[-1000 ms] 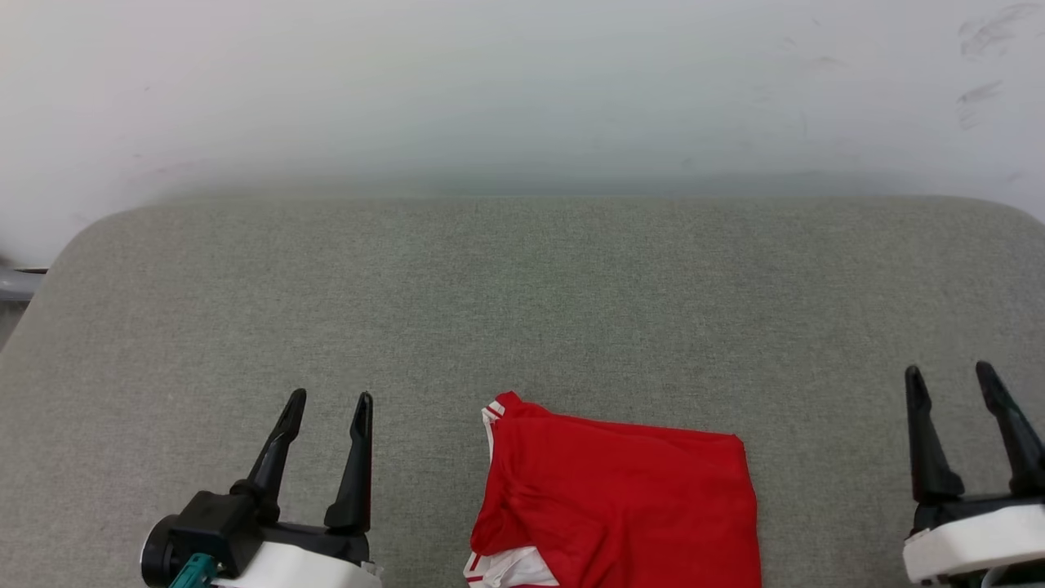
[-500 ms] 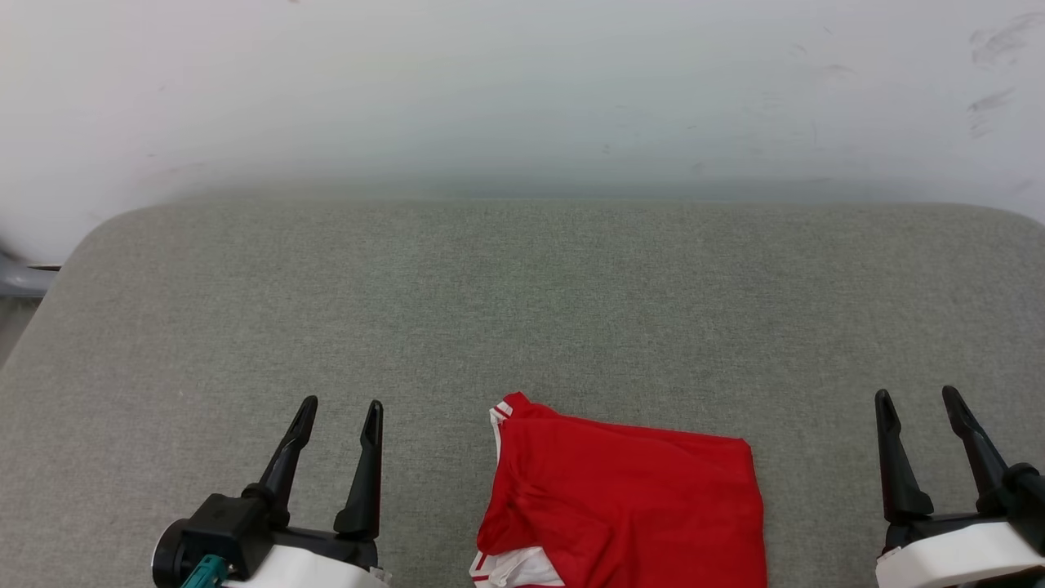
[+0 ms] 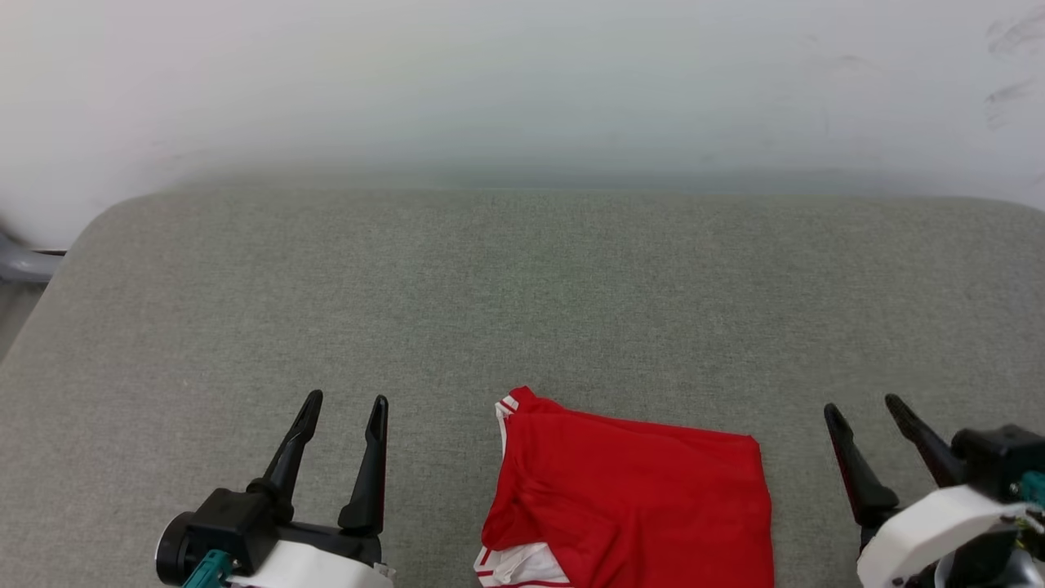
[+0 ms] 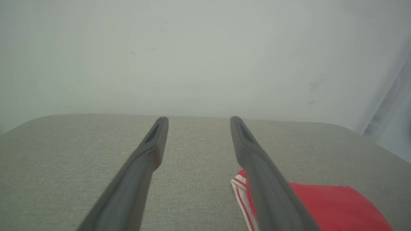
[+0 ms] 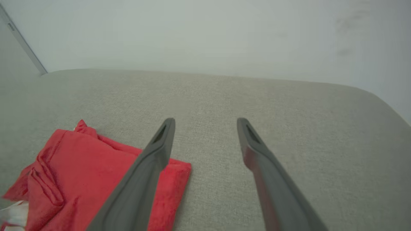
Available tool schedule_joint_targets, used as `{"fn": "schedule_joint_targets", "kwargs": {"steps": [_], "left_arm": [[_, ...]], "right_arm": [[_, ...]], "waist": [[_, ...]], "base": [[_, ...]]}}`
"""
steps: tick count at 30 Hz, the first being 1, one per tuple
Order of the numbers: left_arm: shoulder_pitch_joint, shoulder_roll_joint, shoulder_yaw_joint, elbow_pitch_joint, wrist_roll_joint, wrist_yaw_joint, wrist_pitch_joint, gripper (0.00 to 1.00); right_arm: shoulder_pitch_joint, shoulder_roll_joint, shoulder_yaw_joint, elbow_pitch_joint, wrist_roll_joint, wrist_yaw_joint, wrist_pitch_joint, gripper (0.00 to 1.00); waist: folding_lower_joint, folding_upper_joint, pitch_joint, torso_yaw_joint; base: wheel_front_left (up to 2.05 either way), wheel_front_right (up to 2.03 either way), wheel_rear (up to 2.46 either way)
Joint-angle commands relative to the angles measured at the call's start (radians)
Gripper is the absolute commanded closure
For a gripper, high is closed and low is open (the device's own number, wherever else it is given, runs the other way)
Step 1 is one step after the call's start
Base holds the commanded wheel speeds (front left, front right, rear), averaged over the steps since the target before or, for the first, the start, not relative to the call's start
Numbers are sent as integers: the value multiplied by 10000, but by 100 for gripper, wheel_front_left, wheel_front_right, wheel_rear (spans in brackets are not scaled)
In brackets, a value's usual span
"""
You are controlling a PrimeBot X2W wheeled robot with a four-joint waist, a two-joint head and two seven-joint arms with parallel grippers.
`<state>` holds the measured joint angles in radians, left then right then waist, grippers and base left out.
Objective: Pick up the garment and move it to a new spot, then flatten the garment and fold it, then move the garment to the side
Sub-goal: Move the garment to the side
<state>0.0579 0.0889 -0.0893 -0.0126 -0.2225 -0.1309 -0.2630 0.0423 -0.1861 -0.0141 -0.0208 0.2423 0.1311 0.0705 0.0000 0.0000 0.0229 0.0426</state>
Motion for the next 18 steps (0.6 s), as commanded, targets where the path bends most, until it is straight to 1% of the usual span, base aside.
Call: {"fn": "schedule_joint_targets", "kwargs": {"steps": [1,3,6,7,8,9,11,13,14,17,18], "left_arm": [[-100,38,-7,6,59,6,-21,0],[-153,55,-28,7,72,6,-21,0],[-256,65,-83,21,65,6,-21,0],[-273,68,-106,27,74,6,-21,0],[-345,77,-156,49,85,6,-21,0],[-390,74,-172,50,87,6,-21,0],[-474,76,-241,71,94,6,-21,0],[-547,94,-311,89,104,6,-21,0],[-674,97,-395,97,128,6,-21,0],[-784,103,-469,108,149,6,-21,0],[-825,107,-479,110,149,6,-21,0]], "right_arm": [[-229,-84,-9,-208,175,-12,400,0],[-221,-298,241,-488,477,-7,1714,0],[-289,-512,300,-919,813,-8,3893,0],[-269,-491,220,-1017,883,-12,4682,0],[-124,-480,289,-1232,1095,-7,6406,0],[-146,-483,292,-1410,1228,-7,7067,0],[-266,-457,54,-1713,1106,-10,8009,0],[-320,-367,-15,-1823,960,-10,8667,0],[-439,-67,-165,-1831,796,-8,9270,0],[-444,279,-155,-1578,835,-8,9589,0],[-501,297,-176,-1471,785,-8,9615,0]], "waist": [[0,0,62,29],[0,0,156,66],[0,0,321,133],[0,0,365,160],[0,0,455,234],[0,0,501,275],[0,0,608,382],[0,0,713,496],[0,0,885,683],[0,0,1060,853],[0,0,1121,909]], "base": [[0,0,0],[0,0,0],[0,0,0],[0,0,0],[0,0,0],[0,0,0],[0,0,0],[0,0,0],[0,0,0],[0,0,0],[0,0,0]]}}
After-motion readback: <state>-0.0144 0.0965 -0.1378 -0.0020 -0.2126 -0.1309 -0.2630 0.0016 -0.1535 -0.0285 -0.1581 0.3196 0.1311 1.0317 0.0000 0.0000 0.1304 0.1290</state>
